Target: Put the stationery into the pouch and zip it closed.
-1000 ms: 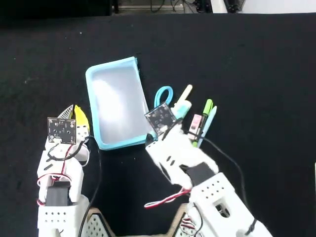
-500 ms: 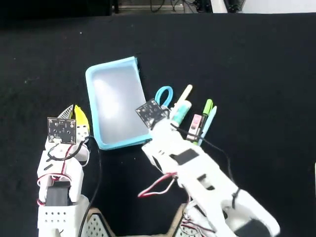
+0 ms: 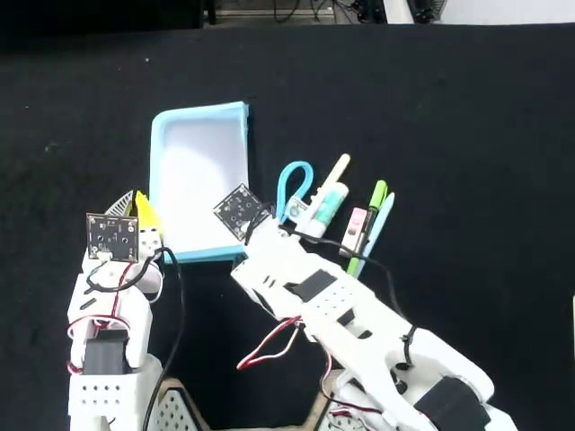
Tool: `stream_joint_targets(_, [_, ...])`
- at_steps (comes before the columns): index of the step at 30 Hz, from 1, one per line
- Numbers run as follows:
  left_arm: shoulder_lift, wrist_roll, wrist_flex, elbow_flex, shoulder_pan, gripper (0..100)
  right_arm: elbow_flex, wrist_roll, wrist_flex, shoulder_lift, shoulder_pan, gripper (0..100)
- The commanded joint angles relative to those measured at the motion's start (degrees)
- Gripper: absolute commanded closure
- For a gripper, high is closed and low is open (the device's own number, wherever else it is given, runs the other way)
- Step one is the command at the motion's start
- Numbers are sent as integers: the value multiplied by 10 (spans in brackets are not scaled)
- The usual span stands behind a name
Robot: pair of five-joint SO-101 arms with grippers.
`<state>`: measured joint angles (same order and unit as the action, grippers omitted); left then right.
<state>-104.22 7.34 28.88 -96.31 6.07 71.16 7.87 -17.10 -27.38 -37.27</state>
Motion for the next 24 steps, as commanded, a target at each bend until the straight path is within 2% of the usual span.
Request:
stream_joint_targets(1, [-3, -2, 3, -10, -4, 970, -31, 1, 7, -4, 9, 855])
stream_joint_targets(6, [-3, -1, 3, -10, -4, 970, -63, 11, -142, -68, 7, 737])
stream_joint_targets(9, [-3, -1, 2, -10, -4, 970, -85, 75, -239, -121, 10, 702])
stream_joint_targets(11, [-3, -1, 2, -10, -3, 970, -74, 130, -251, -148, 23, 711])
stream_joint_targets(16, [-3, 0, 2, -10, -2, 970, -17, 325, -238, -182, 63, 717])
stream_joint_targets(21, [-3, 0, 2, -10, -2, 970, -22, 450, -253, -174, 87, 716])
stream_joint_targets(24, [-3, 0, 2, -10, -2, 970, -43, 491, -256, -153, 91, 716])
